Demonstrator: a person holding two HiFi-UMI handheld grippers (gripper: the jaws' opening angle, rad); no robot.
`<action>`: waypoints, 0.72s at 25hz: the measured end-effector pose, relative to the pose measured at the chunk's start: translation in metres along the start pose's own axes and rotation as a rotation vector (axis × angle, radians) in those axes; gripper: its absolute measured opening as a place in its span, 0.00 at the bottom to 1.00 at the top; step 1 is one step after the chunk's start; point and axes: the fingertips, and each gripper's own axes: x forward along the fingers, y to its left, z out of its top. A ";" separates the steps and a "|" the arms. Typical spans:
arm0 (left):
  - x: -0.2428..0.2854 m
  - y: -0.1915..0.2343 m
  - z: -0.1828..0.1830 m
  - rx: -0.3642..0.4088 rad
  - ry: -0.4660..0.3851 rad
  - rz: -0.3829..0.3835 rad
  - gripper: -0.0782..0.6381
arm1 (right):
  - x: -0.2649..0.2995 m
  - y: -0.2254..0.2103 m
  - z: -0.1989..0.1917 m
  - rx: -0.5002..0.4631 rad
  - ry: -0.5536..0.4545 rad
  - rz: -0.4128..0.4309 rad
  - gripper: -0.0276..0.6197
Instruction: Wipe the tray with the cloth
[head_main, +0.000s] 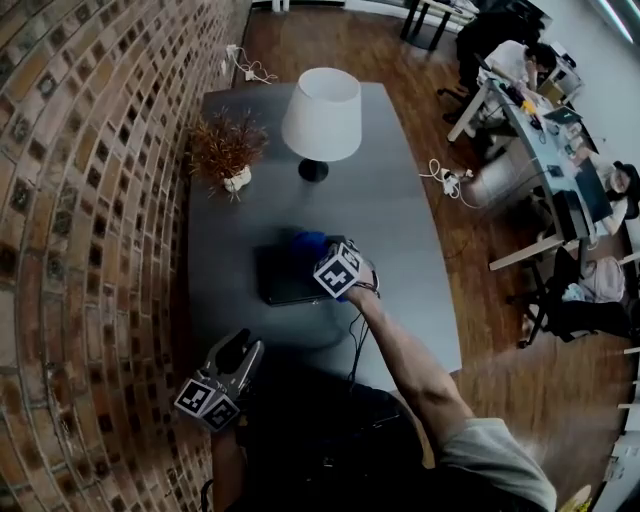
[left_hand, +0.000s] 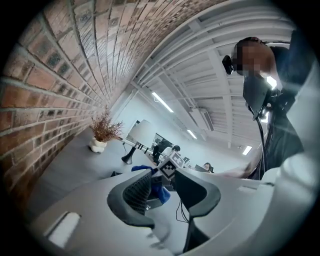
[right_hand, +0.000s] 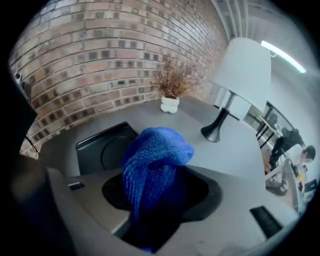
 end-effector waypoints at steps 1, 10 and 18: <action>-0.001 0.000 0.001 0.003 -0.001 0.004 0.30 | -0.004 0.016 -0.003 -0.042 -0.008 0.015 0.37; 0.010 0.001 -0.007 -0.002 0.032 -0.013 0.30 | -0.061 0.040 -0.035 -0.175 0.020 0.074 0.37; 0.018 -0.015 -0.005 0.007 0.030 -0.044 0.30 | -0.016 -0.028 -0.017 -0.039 0.030 -0.056 0.37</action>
